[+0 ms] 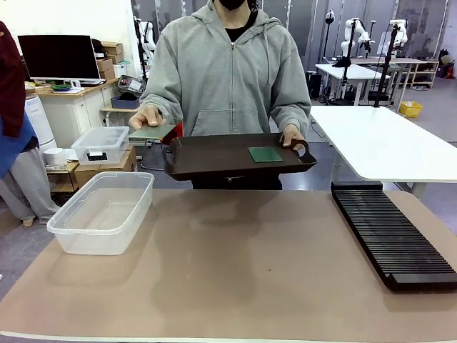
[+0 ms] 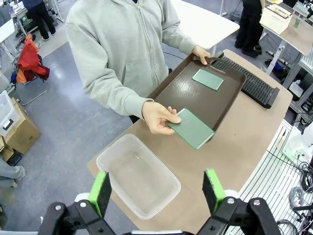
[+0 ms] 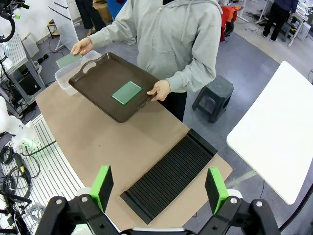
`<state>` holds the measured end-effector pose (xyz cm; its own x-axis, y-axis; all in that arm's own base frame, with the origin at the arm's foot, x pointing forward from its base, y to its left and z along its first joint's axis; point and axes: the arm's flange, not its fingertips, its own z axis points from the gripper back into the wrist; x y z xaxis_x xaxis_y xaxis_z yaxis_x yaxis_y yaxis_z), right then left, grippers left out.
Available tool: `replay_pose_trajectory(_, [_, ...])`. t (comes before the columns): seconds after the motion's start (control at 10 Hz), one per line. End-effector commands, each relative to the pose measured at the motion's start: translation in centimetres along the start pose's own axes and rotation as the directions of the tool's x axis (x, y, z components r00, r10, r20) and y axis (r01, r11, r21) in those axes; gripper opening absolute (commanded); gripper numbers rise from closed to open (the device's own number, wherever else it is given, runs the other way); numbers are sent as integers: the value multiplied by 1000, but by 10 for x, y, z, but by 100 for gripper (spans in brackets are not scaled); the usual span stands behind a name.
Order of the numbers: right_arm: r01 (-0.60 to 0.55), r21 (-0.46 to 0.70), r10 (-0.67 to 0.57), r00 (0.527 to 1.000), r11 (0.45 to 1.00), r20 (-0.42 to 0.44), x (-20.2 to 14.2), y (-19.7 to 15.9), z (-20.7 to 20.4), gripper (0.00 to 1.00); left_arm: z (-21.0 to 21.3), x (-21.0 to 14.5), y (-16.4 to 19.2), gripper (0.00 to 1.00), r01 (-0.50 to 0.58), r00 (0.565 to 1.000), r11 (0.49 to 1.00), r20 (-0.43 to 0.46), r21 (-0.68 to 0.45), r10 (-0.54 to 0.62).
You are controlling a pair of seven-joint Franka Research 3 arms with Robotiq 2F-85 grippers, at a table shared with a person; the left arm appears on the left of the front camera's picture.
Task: Sort PCBs into racks and boxes based on the side picked up.
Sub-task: Pick up the Blank PCB handed by the Human.
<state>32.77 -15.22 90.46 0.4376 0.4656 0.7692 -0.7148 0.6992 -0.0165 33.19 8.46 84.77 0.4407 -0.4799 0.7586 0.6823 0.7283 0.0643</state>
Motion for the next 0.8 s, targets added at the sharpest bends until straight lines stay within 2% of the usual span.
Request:
replay_pose_trajectory(0.0, [-6, 15, 6, 1000, 1000, 7, 0, 3, 0, 100, 0, 1, 0, 100, 2, 1000, 1000, -7, -5, -2])
replay_pose_trajectory(0.7, [-6, 15, 6, 1000, 1000, 7, 0, 3, 0, 100, 0, 1, 0, 100, 2, 1000, 1000, -7, -5, -2])
